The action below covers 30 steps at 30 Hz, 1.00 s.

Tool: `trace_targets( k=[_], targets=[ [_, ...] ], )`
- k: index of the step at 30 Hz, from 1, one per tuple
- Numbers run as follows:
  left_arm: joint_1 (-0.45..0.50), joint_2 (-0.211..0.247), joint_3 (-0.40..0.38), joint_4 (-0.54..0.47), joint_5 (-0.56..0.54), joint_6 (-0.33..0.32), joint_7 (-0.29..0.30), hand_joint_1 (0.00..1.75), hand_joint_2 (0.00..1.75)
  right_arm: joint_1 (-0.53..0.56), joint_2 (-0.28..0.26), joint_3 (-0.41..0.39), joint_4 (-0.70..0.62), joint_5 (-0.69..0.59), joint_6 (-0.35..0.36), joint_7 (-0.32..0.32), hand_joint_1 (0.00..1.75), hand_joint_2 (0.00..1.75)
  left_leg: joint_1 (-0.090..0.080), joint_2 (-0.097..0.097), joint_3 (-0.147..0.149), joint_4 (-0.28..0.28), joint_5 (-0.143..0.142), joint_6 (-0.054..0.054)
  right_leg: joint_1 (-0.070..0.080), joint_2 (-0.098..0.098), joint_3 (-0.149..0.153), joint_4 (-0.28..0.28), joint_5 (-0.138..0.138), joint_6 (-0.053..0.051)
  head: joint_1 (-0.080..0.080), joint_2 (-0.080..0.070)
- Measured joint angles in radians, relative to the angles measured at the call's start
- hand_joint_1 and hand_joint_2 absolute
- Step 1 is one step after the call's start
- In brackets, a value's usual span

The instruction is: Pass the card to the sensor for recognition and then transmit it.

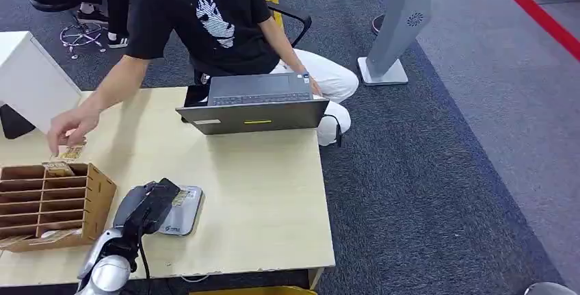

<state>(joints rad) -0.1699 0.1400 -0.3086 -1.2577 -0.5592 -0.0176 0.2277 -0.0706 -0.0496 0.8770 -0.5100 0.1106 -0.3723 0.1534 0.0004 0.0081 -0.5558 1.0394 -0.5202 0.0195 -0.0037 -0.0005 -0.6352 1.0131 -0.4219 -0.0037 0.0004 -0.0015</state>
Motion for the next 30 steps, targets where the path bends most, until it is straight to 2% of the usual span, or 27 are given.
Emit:
trace_targets(
  k=[15,19,25,30],
  targets=[
    [0.006,-0.001,0.0,0.008,-0.001,0.011,-0.008,1.75,1.75,0.001,0.002,-0.013,0.005,0.0,0.0,-0.001,0.0,1.75,0.0,0.0,0.001,0.0,0.0,0.0,0.0,0.0,0.001,0.0,0.0,0.0,0.0,0.0],
    [0.023,0.002,0.003,-0.054,0.032,0.083,-0.055,1.75,1.75,0.01,0.002,-0.032,0.006,-0.003,-0.005,-0.001,0.0,1.75,0.0,0.0,0.0,0.0,0.0,0.0,0.0,0.0,0.0,0.0,0.0,0.0,0.0,0.0],
    [0.009,0.03,0.054,-0.247,0.001,0.225,-0.138,1.75,1.75,0.04,0.001,-0.057,0.006,-0.002,-0.015,-0.02,0.0,1.75,0.001,0.0,0.0,0.0,0.0,0.0,0.0,-0.001,0.0,0.0,0.0,0.0,0.0,0.0],
    [-0.013,0.056,0.101,-0.311,-0.017,0.248,-0.155,1.75,1.75,0.045,0.001,-0.065,0.011,0.0,-0.015,-0.031,0.0,1.75,0.001,0.0,0.0,0.0,0.0,0.0,0.0,0.0,0.0,0.0,0.0,0.0,0.0,0.0]
  ],
)
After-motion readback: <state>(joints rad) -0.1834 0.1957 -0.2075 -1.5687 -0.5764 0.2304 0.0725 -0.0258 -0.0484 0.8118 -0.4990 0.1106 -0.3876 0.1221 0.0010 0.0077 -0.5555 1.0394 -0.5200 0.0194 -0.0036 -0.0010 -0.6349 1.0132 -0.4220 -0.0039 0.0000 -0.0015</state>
